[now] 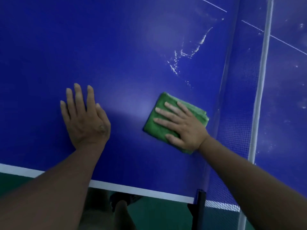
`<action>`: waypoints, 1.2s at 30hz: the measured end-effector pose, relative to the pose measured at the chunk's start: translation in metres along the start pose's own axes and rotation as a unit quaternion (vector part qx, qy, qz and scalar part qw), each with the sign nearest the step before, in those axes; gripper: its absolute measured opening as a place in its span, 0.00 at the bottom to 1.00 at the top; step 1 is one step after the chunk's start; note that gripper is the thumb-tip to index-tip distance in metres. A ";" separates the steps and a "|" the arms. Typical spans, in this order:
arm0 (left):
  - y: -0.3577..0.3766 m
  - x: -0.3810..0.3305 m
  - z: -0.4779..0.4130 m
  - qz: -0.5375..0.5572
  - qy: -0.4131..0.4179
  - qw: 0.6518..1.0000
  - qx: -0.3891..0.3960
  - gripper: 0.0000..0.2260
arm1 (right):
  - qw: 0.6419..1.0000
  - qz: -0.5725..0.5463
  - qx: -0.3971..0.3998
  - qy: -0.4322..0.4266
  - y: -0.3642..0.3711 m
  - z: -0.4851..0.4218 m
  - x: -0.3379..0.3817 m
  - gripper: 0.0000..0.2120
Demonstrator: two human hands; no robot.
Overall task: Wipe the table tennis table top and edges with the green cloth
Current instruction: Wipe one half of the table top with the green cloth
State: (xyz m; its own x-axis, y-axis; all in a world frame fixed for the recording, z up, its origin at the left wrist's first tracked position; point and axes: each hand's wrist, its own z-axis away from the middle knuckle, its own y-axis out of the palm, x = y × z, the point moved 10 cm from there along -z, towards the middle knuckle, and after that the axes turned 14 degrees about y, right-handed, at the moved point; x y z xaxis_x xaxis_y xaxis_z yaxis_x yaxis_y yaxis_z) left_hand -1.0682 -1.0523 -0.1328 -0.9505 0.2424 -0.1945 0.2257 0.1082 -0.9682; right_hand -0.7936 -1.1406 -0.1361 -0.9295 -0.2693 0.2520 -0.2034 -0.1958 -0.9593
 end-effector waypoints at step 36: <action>0.011 0.002 -0.004 0.044 -0.022 0.994 0.102 0.28 | 0.939 0.004 -0.081 0.334 -0.062 -0.203 -0.066 0.31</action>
State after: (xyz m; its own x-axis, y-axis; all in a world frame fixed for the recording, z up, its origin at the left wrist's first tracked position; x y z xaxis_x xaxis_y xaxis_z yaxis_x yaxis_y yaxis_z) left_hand -1.0671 -1.0463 -0.1429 -0.9388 0.1985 -0.2814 0.2638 -0.1106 -0.9582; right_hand -0.7820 -0.9189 -0.1194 -0.9060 0.3919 0.1598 -0.1885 -0.0355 -0.9814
